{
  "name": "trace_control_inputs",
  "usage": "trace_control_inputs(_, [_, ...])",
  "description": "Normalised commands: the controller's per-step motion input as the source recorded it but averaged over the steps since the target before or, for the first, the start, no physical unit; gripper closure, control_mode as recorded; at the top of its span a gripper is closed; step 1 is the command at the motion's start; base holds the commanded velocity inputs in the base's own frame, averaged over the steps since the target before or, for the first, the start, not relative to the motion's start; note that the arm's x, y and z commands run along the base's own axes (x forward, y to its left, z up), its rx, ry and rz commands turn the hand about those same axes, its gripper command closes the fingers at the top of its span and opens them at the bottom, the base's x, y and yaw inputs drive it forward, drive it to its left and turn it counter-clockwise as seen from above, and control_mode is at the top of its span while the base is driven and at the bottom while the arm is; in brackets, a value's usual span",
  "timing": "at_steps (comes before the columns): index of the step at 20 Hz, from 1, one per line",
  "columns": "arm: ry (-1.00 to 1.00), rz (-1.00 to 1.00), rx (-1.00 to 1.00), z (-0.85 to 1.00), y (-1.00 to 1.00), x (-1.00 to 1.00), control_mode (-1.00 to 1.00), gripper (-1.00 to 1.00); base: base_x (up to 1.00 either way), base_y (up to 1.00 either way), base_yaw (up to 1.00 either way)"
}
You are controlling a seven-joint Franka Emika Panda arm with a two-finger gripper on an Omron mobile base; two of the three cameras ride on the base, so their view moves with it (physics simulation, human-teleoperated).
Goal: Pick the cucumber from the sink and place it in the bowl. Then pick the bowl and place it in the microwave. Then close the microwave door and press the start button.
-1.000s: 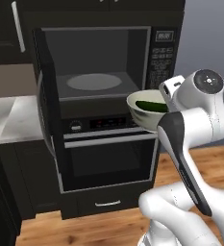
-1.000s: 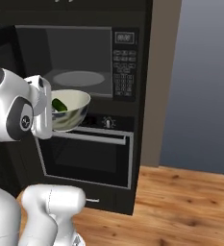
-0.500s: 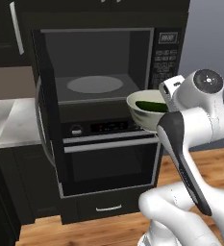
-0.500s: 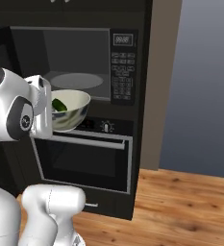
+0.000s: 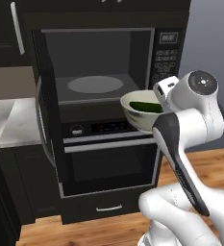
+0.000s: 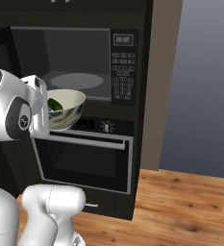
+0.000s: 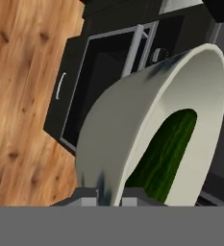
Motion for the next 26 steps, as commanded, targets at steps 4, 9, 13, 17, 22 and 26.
trace_control_inputs(4, [-0.09, 0.17, 0.0, -0.02, 0.52, 0.69, -1.0, 1.0, 0.0, 0.0, 0.0])
trace_control_inputs(9, [-0.04, 0.25, 0.03, 0.0, 0.01, 0.86, -1.0, 1.0, 0.0, 0.0, 0.0])
trace_control_inputs(13, [-0.02, 0.28, 0.01, 0.0, 0.14, 0.6, -1.0, 1.0, 0.0, 0.0, 0.0])
trace_control_inputs(17, [-0.06, 0.1, 0.0, 0.14, 0.0, 0.3, -1.0, 1.0, 0.0, 0.0, 0.0])
trace_control_inputs(22, [-0.02, -0.15, 0.0, 0.22, 0.05, 0.28, -1.0, 1.0, 0.0, 0.0, 0.0])
trace_control_inputs(26, [0.0, -0.13, 0.0, 0.03, 0.0, 0.31, -1.0, 1.0, 0.0, 0.0, 0.0])
